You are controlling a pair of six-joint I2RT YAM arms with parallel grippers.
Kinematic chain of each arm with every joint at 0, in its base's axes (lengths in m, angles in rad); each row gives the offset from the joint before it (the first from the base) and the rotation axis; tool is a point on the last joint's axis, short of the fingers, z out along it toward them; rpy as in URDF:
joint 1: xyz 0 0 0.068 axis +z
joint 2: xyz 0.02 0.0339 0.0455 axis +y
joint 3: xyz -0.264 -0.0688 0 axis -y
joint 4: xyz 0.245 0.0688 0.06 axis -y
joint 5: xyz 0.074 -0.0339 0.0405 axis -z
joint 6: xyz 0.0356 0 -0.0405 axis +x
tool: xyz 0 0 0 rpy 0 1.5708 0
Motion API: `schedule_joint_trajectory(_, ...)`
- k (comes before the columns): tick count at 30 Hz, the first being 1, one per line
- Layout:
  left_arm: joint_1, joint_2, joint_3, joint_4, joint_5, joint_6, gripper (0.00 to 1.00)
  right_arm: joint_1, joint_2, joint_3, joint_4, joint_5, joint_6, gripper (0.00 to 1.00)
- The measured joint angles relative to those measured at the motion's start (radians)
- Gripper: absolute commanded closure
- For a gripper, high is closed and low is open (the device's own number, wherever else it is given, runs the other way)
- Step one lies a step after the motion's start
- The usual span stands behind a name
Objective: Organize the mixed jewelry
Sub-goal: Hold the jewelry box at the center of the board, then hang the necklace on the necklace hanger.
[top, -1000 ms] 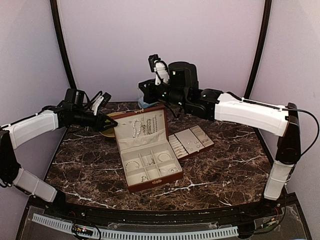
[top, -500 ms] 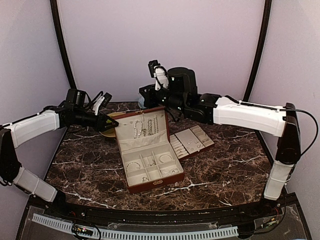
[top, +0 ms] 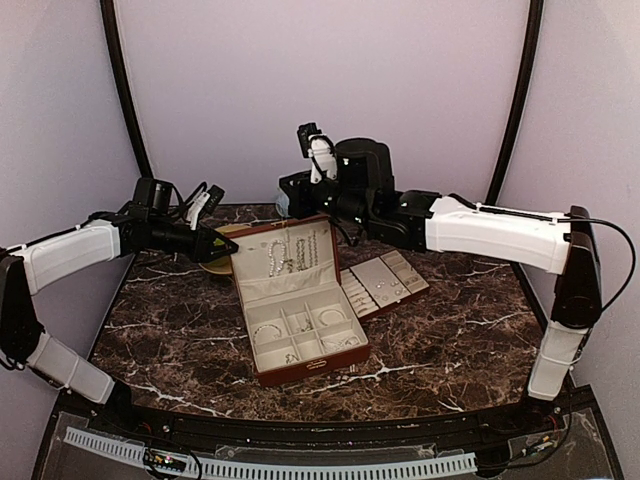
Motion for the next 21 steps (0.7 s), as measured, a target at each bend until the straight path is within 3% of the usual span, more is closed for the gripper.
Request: schedule_joint_trajectory(21,0.0,0.001,0.0,0.001,0.002,-0.002,0.93,0.0,0.003,-0.05,0.001,-0.006,0.012,1.0)
